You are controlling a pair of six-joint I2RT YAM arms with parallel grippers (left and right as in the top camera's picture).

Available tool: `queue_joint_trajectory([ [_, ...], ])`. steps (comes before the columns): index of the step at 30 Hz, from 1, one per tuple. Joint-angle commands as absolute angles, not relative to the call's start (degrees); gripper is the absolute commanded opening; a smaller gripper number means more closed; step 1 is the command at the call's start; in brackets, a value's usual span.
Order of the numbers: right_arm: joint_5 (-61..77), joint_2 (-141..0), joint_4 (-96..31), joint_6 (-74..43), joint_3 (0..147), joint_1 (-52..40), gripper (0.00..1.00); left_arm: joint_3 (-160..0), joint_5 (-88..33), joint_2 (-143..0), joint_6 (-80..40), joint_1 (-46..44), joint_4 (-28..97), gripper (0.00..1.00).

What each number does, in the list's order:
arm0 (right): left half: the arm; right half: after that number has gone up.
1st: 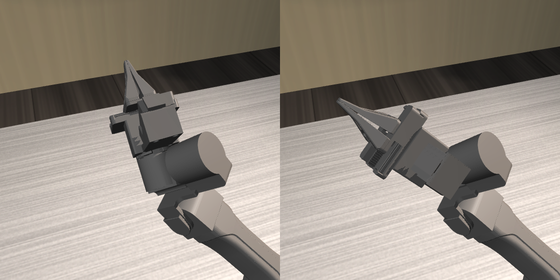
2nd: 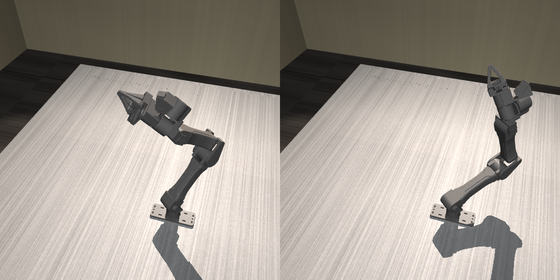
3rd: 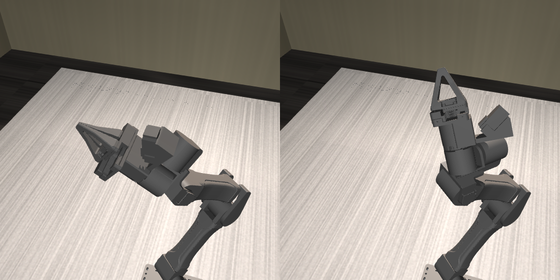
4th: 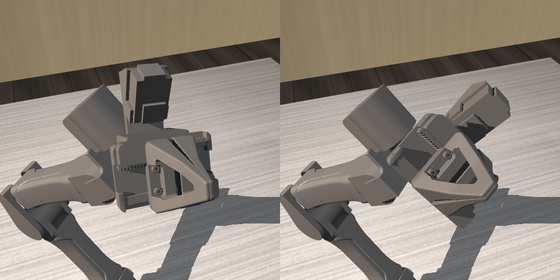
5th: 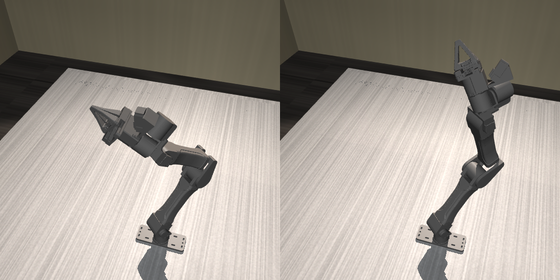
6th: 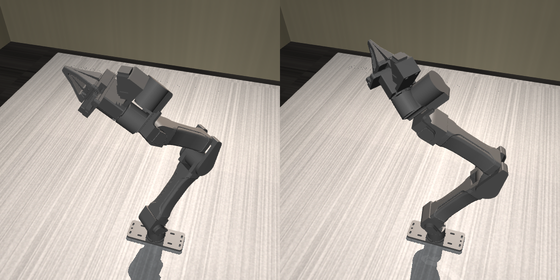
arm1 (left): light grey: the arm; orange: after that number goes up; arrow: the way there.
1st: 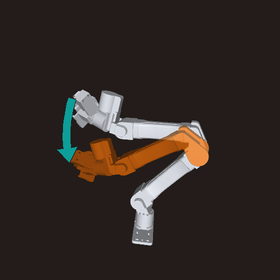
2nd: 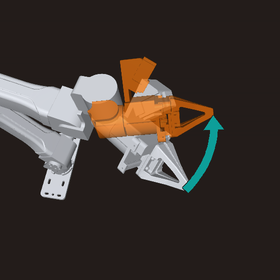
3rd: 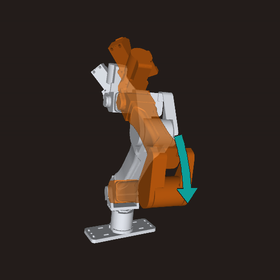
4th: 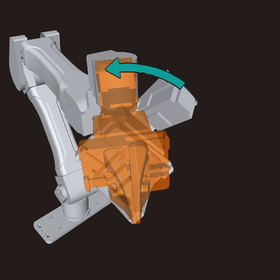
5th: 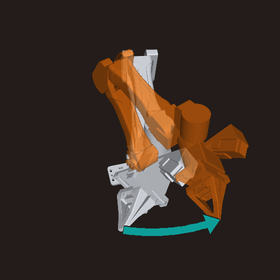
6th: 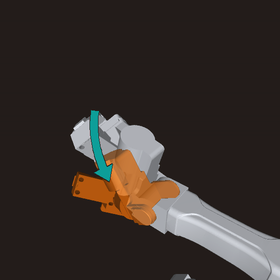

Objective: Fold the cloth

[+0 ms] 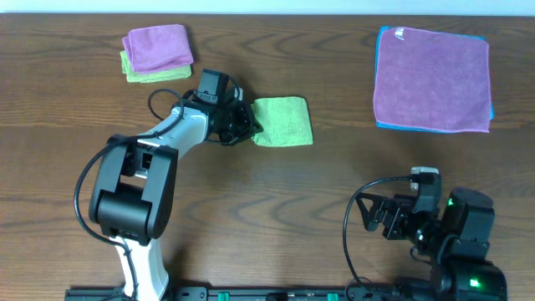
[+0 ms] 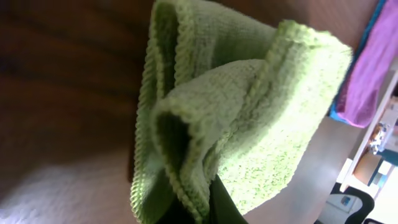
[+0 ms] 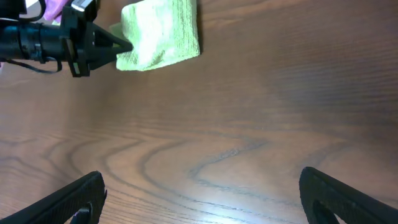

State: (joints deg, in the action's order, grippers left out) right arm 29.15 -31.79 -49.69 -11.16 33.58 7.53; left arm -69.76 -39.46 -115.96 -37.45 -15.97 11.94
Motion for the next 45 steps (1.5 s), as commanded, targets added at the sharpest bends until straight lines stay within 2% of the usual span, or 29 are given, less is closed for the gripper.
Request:
queue_joint_trajectory([
  [1, 30.00, -31.51, -49.76, -11.75, 33.19, 8.19, 0.99, -69.49, -41.60, -116.88, -35.99, -16.03, 10.59, 0.06],
  [4, 30.00, -31.51, -49.76, -11.75, 33.19, 8.19, 0.99, -69.49, -41.43, -116.88, -35.70, -15.94, 11.07, 0.06],
  [11, 29.98, -31.51, -49.76, -11.75, 33.19, 8.19, 0.99, -69.49, -40.38, -116.88, -34.22, -15.94, 12.60, 0.33],
  [17, 30.00, -31.51, -49.76, -11.75, 33.19, 8.19, 0.99, -69.49, -39.75, -116.88, -32.40, -15.94, 14.04, 0.49],
  [27, 30.00, -31.51, -49.76, -11.75, 33.19, 8.19, 0.99, -69.49, -37.23, -116.90, -31.73, -16.03, 17.15, 0.52],
  [35, 30.00, -31.51, -49.76, -11.75, 33.19, 8.19, 0.99, -69.47, -34.02, -116.90, -33.43, -18.57, 17.10, 0.61],
  [42, 29.98, -31.51, -49.76, -11.75, 33.19, 8.19, 0.99, -69.47, -31.00, -116.92, -34.44, -19.92, 16.86, 0.61],
  [45, 30.00, -31.51, -49.76, -11.75, 33.19, 8.19, 0.99, -69.47, -30.24, -117.60, -34.72, -19.92, 16.38, 0.52],
])
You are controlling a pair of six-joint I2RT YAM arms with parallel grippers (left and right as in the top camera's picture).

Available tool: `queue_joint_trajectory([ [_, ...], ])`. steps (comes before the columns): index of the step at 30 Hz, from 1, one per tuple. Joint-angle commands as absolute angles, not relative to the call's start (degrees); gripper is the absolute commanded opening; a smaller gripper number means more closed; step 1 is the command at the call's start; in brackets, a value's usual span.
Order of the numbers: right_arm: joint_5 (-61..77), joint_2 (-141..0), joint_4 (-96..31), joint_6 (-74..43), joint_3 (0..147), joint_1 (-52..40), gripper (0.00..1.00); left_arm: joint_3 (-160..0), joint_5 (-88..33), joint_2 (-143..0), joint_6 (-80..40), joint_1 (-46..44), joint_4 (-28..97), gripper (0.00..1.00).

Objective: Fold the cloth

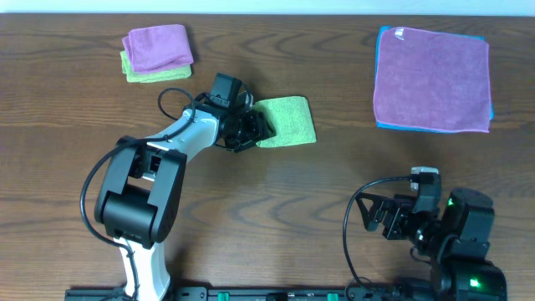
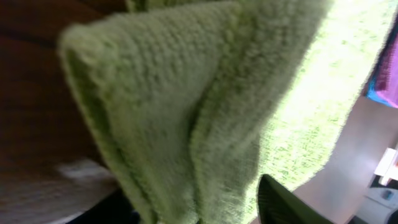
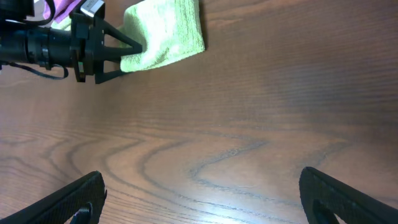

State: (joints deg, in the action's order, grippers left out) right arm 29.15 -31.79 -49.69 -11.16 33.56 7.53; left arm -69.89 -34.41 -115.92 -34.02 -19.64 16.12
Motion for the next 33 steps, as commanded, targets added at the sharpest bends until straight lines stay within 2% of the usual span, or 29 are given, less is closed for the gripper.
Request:
queue_joint_trajectory([
  [1, 29.98, -31.51, -49.76, -11.77, 33.19, 8.19, 0.99, -69.47, -30.24, -118.17, -34.70, -19.92, 16.19, 0.48],
  [4, 30.00, -31.51, -49.76, -11.75, 33.19, 8.19, 0.99, -69.47, -31.35, -120.68, -34.68, -19.94, 15.27, 0.35],
  [5, 30.00, -31.51, -49.76, -11.75, 33.19, 8.19, 0.99, -69.47, -32.36, -121.71, -34.63, -19.94, 14.63, 0.29],
  [7, 30.00, -31.51, -49.76, -11.77, 33.19, 8.19, 0.99, -69.47, -34.87, -123.66, -34.26, -19.94, 13.06, 0.09],
  [8, 30.00, -31.51, -49.76, -11.75, 33.19, 8.19, 0.99, -69.47, -36.07, -124.36, -33.69, -19.94, 12.27, 0.06],
  [19, 30.00, -31.51, -49.76, -11.75, 33.19, 8.19, 0.99, -71.66, -32.80, -115.66, -28.25, -18.35, 16.03, 0.06],
  [27, 30.00, -31.51, -49.76, -11.75, 33.19, 8.19, 0.99, -84.47, -28.99, -112.75, -28.23, -14.11, 23.92, 0.06],
  [33, 29.98, -31.51, -49.76, -11.75, 33.19, 8.19, 0.99, -93.08, -24.77, -112.79, -28.18, -10.20, 25.06, 0.06],
])
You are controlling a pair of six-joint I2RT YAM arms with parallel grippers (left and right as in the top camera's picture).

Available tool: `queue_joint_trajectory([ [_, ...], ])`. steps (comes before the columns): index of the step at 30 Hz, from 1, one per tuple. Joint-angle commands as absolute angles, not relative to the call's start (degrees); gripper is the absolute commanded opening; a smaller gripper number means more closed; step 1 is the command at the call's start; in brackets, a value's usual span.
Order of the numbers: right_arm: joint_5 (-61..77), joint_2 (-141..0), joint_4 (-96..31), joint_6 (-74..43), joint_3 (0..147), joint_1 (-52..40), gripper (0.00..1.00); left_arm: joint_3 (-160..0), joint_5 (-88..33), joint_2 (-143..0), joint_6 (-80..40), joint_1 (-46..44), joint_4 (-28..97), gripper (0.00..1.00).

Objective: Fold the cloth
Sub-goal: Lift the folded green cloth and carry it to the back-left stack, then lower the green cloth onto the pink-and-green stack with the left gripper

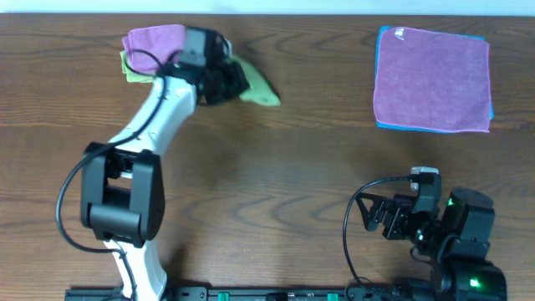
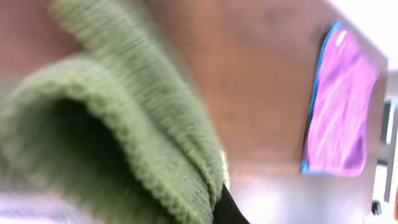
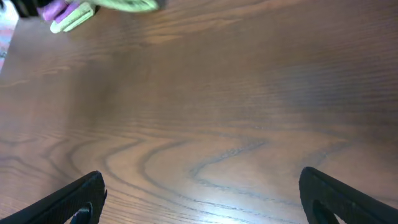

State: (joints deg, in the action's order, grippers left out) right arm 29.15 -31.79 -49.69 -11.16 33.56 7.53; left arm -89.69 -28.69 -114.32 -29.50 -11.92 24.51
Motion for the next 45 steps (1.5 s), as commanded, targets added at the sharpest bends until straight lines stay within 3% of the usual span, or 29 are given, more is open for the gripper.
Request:
queue_joint_trajectory([
  [1, 29.98, -31.51, -49.76, -11.75, 33.19, 8.19, 0.99, -94.11, -23.88, -112.84, -28.03, -9.43, 25.02, 0.06],
  [10, 30.00, -31.51, -49.76, -11.75, 33.19, 8.19, 0.99, -103.72, -22.02, -117.69, -24.08, -3.79, 24.53, 0.06],
  [24, 30.00, -31.51, -49.76, -11.75, 33.19, 8.19, 0.99, -131.92, -22.06, -135.26, -22.68, 1.17, 27.20, 0.06],
  [45, 30.00, -31.51, -49.76, -11.75, 33.19, 8.19, 0.99, -134.19, -18.87, -138.32, -19.27, 4.27, 27.44, 0.06],
])
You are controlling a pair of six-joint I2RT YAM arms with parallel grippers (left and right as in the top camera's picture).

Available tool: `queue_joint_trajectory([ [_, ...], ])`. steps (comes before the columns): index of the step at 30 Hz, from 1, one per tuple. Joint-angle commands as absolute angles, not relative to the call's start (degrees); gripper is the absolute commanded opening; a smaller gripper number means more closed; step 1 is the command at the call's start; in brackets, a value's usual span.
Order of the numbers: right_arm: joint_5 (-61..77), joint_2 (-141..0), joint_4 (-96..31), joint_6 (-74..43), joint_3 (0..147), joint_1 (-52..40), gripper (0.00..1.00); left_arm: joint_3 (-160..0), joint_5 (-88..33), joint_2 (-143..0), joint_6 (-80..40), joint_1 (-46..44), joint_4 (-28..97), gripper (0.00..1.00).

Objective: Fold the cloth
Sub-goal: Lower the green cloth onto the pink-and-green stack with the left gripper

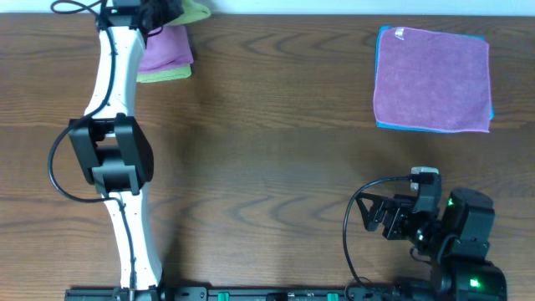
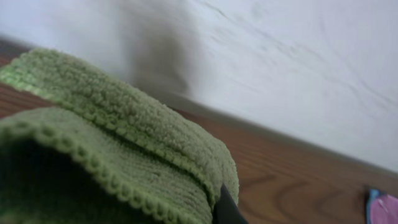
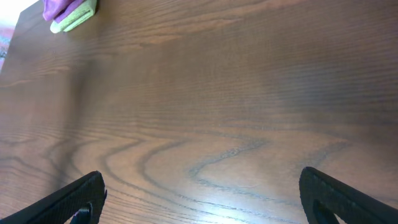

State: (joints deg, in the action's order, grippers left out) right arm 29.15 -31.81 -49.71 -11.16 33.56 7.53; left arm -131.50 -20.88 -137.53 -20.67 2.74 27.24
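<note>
My left gripper (image 1: 164,11) is at the far back left edge of the table, shut on a folded green cloth (image 1: 193,12). In the left wrist view that green cloth (image 2: 112,155) fills the lower left, its folded layers stacked, with one dark fingertip (image 2: 225,209) against it and a white wall behind. Just in front lies a stack of folded cloths (image 1: 164,52), purple on green. My right gripper (image 3: 202,205) hovers open over bare wood at the near right, holding nothing.
A pile of flat unfolded cloths (image 1: 432,79), purple on top with blue edges under it, lies at the back right. The folded stack (image 3: 69,12) shows small at the top left of the right wrist view. The wooden table (image 1: 276,167) runs between them.
My left gripper has moved with the green cloth from beside the folded stack, right of it, to the table's back edge above the stack. The right arm has not moved.
The green cloth lay folded mid-table with my left gripper at its left edge. Then the gripper was closer in on it. Then it held the cloth lifted beside the folded stack, and now holds it at the back edge above the stack. The right gripper stayed open throughout.
</note>
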Motion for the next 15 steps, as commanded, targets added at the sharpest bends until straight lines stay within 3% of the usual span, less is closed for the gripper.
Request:
queue_joint_trajectory([
  [1, 29.98, -31.51, -49.76, -11.75, 33.19, 8.19, 0.99, -134.41, -18.72, -138.32, -19.27, 4.58, 27.44, 0.06],
  [15, 30.00, -31.51, -49.76, -11.75, 33.19, 8.19, 0.99, -134.85, -13.89, -138.32, -18.79, 5.89, 33.04, 0.06],
])
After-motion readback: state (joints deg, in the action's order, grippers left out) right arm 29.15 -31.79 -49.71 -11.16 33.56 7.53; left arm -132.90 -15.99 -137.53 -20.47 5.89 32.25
